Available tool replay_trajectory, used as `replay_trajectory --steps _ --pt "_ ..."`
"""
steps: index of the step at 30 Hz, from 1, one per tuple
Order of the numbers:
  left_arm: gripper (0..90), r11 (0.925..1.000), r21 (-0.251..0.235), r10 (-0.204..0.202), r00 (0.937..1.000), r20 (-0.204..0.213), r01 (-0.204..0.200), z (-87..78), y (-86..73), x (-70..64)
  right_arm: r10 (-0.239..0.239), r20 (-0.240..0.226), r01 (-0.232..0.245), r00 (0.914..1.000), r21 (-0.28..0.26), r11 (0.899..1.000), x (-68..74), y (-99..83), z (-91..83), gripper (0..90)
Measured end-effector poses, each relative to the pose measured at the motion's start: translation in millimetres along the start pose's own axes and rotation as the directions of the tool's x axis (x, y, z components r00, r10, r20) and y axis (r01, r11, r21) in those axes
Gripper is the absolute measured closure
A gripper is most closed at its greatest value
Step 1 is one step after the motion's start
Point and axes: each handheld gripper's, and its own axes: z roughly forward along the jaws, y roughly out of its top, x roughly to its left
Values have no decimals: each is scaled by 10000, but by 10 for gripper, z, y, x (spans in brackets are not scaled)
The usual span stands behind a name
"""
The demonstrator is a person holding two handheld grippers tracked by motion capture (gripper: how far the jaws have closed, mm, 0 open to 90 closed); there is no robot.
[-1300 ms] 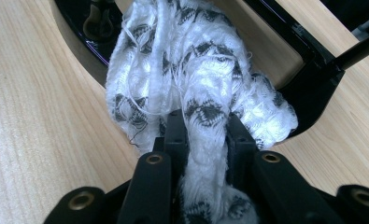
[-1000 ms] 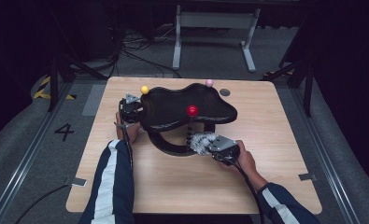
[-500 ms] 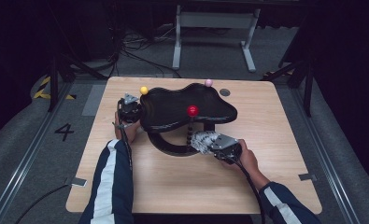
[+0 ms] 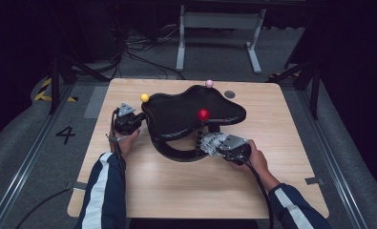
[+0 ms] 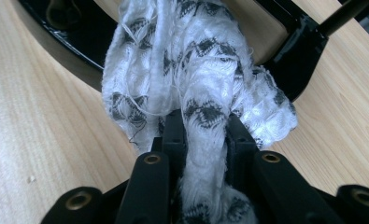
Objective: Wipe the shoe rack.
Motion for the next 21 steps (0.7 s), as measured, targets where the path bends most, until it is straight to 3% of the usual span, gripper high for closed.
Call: replay_trajectory --steps 1,4,7,11,18,19,21 --pt "751 9999 39 113 9998 -156 -112 -11 -6 -24 -90 -47 90 9999 -9 10000 -11 -9 -5 751" --pt "667 9999 113 -1 9979 -650 8 -9 -14 -5 63 -110 -64 9999 -117 9999 -14 -19 -4 751" --pt "622 9996 175 -190 9978 -642 201 63 -14 52 -176 28 176 9998 11 9998 2 -6 -4 750" --pt "520 9989 459 -62 9963 -856 102 222 18 54 -52 -10 52 10000 -39 10000 -2 -13 2 750" --pt "426 9977 223 -617 9959 -669 633 362 97 94 53 -52 -53 10000 -102 9999 2 -24 0 747" --pt "424 9966 23 -822 9951 -552 824 378 116 105 91 -59 -92 9999 -93 9999 2 -26 0 748" --pt "438 9963 -116 -863 9946 -571 857 396 134 116 111 -44 -111 9999 -81 9999 -1 -29 2 748"
